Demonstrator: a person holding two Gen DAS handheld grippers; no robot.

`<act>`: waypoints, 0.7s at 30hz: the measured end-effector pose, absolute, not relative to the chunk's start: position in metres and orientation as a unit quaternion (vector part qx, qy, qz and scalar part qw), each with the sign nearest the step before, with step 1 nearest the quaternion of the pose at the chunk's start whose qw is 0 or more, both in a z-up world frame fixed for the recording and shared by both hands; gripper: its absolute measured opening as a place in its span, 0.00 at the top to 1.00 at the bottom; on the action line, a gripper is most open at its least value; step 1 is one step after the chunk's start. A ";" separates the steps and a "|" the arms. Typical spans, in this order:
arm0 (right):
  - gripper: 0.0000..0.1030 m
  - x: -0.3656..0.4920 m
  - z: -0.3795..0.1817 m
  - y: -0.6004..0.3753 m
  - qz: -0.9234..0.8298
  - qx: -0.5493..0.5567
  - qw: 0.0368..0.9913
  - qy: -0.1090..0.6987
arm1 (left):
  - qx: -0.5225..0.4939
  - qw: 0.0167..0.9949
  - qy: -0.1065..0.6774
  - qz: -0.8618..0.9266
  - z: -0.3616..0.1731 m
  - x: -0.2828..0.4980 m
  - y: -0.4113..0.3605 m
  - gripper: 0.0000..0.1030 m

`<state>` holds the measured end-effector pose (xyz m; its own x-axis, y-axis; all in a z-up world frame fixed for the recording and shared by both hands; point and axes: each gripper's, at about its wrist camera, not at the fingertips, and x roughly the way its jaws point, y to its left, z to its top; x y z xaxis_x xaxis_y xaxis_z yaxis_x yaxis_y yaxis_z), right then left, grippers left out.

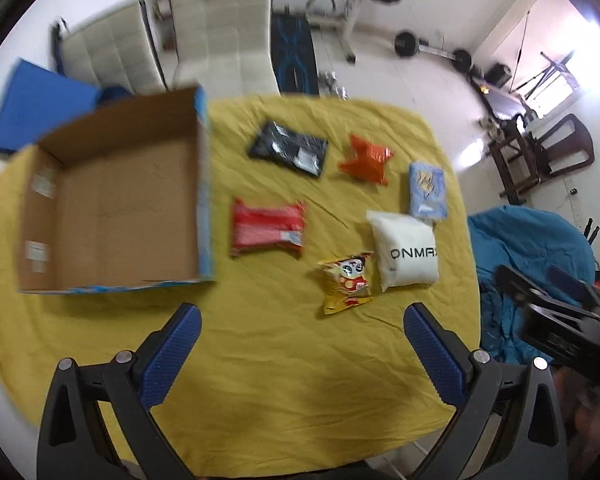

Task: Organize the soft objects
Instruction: 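Grasp the white NMAX pouch with the right tool while the left tool grasps the yellow panda bag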

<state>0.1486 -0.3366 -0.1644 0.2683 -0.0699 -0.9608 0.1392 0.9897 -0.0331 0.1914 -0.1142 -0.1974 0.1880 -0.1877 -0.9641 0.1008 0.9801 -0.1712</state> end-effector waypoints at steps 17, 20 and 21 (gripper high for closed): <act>0.09 0.236 -0.383 -0.350 0.003 0.093 0.665 0.741 | -0.108 0.663 0.731 -0.117 -0.346 0.234 -0.146 0.00; 0.19 0.232 -0.393 -0.353 0.008 0.097 0.658 0.747 | -0.104 0.656 0.737 -0.121 -0.350 0.232 -0.147 0.00; 0.20 0.230 -0.393 -0.355 0.010 0.101 0.658 0.746 | -0.101 0.655 0.739 -0.122 -0.351 0.231 -0.149 0.00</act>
